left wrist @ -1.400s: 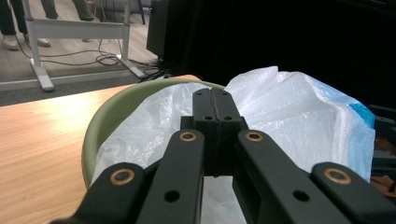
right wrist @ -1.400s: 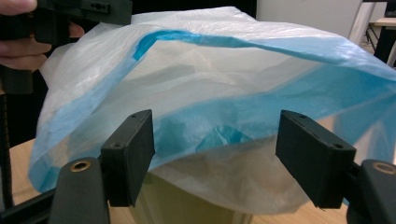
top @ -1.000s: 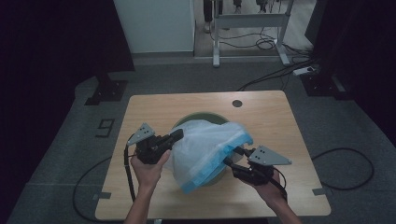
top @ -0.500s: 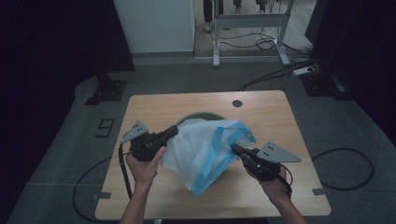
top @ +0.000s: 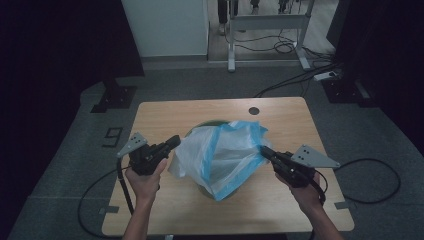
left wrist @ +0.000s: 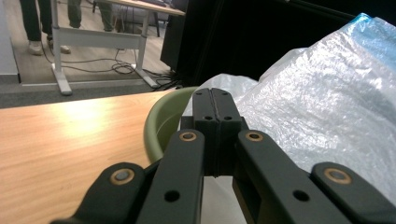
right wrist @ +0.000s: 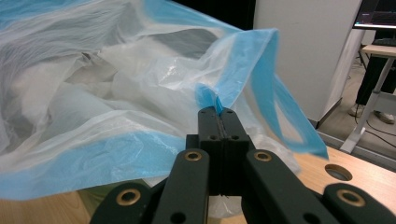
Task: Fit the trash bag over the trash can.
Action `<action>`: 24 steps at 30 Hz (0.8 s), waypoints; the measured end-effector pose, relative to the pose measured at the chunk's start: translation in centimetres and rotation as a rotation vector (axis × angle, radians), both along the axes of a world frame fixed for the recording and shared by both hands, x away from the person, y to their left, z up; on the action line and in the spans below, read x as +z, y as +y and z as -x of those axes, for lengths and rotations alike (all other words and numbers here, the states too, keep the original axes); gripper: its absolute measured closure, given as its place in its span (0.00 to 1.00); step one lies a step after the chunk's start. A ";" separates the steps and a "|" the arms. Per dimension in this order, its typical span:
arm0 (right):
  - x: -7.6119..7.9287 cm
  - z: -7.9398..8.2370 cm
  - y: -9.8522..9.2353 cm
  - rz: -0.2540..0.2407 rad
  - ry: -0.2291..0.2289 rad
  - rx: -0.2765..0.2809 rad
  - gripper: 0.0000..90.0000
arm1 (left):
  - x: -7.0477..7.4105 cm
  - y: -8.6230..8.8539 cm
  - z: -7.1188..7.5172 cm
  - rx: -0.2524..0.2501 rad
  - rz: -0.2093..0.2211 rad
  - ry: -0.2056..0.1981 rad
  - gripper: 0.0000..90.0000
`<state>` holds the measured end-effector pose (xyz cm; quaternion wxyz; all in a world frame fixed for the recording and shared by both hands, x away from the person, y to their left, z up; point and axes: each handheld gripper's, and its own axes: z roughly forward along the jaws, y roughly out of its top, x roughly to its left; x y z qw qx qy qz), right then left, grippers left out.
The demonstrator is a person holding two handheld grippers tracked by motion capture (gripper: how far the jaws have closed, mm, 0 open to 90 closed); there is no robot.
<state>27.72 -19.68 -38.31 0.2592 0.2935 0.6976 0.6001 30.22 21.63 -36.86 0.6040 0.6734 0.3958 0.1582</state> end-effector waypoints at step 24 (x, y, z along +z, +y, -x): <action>0.6 0.1 1.2 0.004 -0.011 0.059 0.98 | 1.2 -2.7 -1.2 -0.187 -0.113 0.056 0.52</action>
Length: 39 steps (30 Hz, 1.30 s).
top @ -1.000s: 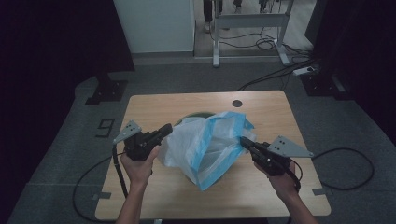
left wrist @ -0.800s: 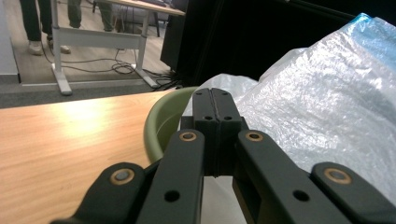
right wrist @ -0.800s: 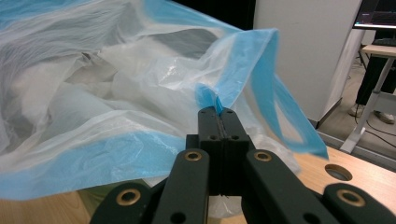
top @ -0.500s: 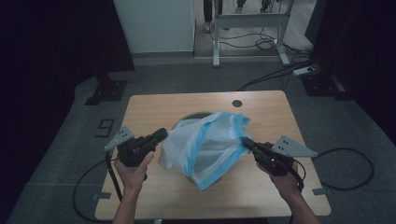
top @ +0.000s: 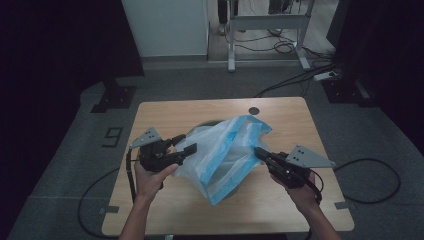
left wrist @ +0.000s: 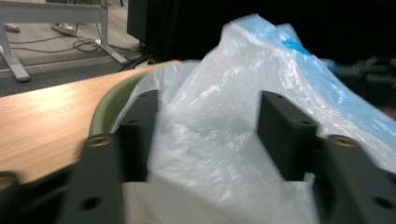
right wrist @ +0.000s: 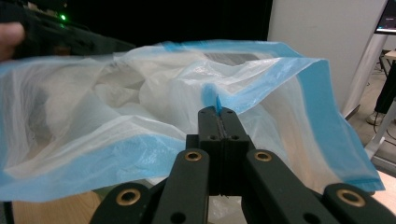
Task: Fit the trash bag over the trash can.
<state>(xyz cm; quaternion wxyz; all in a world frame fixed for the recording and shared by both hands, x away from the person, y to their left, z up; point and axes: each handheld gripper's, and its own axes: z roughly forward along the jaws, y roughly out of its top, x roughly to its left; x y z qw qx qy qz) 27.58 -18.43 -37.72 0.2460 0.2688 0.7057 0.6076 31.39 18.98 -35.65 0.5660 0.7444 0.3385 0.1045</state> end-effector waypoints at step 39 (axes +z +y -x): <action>-3.1 0.7 -4.4 -0.023 0.074 -0.081 0.98 | -2.6 5.8 3.0 0.182 0.216 -0.082 1.00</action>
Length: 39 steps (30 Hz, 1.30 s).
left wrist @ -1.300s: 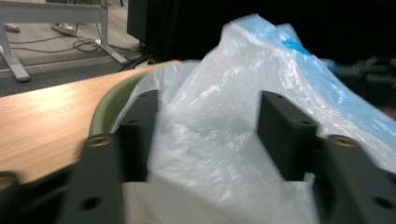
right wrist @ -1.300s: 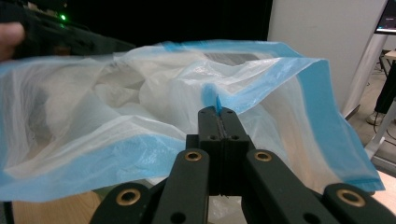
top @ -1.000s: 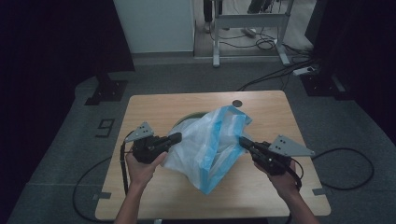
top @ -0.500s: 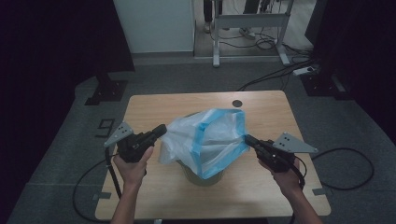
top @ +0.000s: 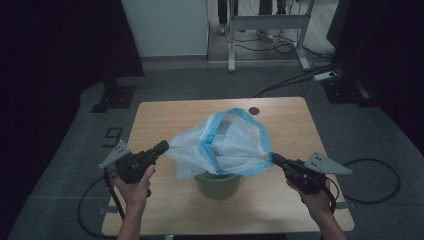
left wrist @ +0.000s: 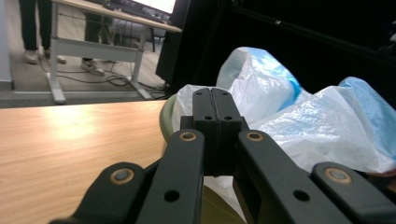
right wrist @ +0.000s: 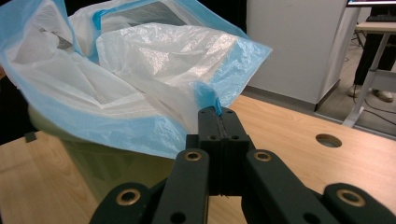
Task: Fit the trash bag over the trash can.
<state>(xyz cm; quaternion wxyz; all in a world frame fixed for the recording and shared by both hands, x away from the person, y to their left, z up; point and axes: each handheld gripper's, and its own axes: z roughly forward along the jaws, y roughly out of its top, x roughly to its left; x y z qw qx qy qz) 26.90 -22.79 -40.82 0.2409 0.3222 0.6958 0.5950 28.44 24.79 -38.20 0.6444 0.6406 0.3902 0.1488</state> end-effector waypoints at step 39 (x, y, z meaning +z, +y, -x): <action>-5.2 1.3 0.7 0.029 0.105 0.031 0.97 | -0.4 0.6 2.9 -0.039 -0.026 -0.018 0.45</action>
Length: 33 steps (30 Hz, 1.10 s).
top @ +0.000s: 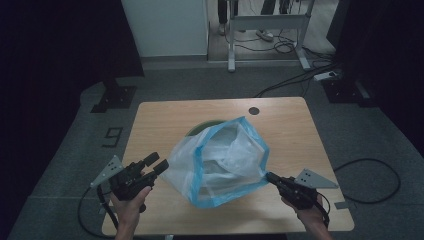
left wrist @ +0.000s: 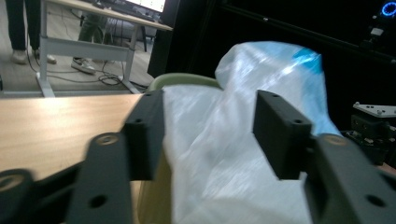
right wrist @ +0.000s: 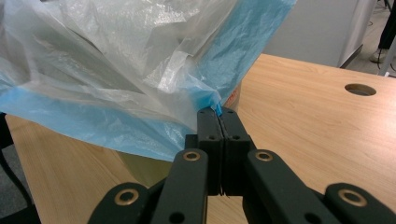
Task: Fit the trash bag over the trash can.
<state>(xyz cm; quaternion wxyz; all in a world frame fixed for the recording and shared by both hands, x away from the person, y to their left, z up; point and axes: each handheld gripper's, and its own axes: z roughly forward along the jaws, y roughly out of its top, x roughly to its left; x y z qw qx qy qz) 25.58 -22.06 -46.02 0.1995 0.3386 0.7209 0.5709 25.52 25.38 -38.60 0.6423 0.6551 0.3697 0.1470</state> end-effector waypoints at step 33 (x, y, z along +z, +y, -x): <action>0.7 0.7 -0.4 0.031 -0.025 0.009 0.95 | 0.1 -2.2 -3.3 -0.046 -0.145 0.066 1.00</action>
